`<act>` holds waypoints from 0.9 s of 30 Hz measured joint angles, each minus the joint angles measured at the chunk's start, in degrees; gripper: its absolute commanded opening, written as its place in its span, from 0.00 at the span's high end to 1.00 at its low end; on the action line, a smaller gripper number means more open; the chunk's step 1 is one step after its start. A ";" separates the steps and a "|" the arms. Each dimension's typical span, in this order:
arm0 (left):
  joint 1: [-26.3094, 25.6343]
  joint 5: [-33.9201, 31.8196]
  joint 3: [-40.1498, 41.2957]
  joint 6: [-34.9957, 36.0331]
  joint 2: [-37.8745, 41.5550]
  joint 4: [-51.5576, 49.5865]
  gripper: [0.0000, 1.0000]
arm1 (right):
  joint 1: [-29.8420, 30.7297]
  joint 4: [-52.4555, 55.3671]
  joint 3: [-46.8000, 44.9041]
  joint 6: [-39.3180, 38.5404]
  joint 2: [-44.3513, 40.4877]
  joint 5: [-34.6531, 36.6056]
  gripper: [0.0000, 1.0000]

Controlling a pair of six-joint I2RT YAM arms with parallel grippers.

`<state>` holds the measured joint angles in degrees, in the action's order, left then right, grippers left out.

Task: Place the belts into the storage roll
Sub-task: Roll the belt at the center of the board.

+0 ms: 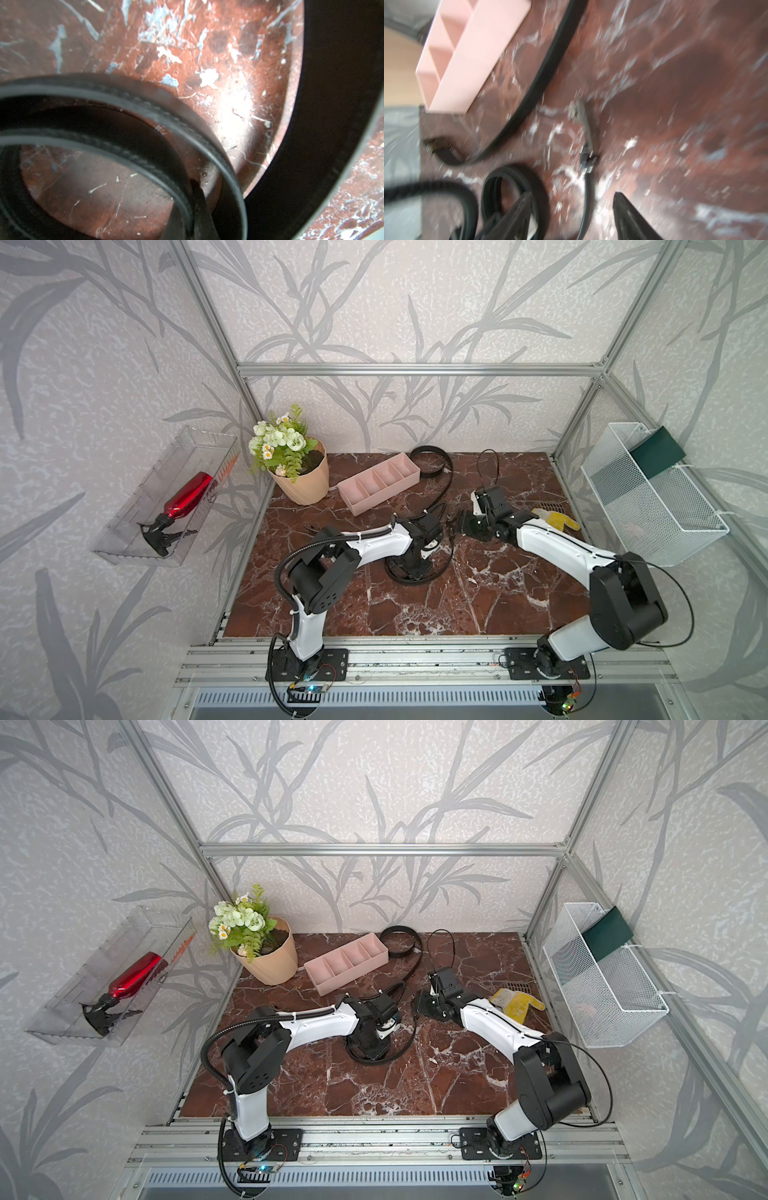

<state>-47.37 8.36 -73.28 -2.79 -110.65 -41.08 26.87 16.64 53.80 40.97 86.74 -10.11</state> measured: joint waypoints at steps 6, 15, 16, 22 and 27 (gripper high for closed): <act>0.00 0.04 1.49 -0.46 0.94 1.62 1.00 | 3.30 -0.39 -5.11 4.26 6.08 -2.08 0.41; -0.09 1.57 5.90 0.96 3.78 6.58 1.00 | 2.54 0.92 0.28 1.42 12.50 1.42 1.00; -0.09 1.86 6.23 1.49 4.00 6.93 1.00 | 1.99 1.75 0.55 0.76 12.68 1.70 1.00; -0.81 5.73 8.55 6.60 5.42 9.77 1.00 | -4.37 5.55 0.76 -5.90 11.28 9.33 1.00; -3.82 9.70 11.06 13.49 6.82 13.16 1.00 | -8.74 5.55 -0.02 -11.72 9.49 17.73 1.00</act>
<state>-51.20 18.06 -62.22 10.70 -103.83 -27.92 18.13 22.20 53.78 29.26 96.23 7.62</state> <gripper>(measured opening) 0.058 0.067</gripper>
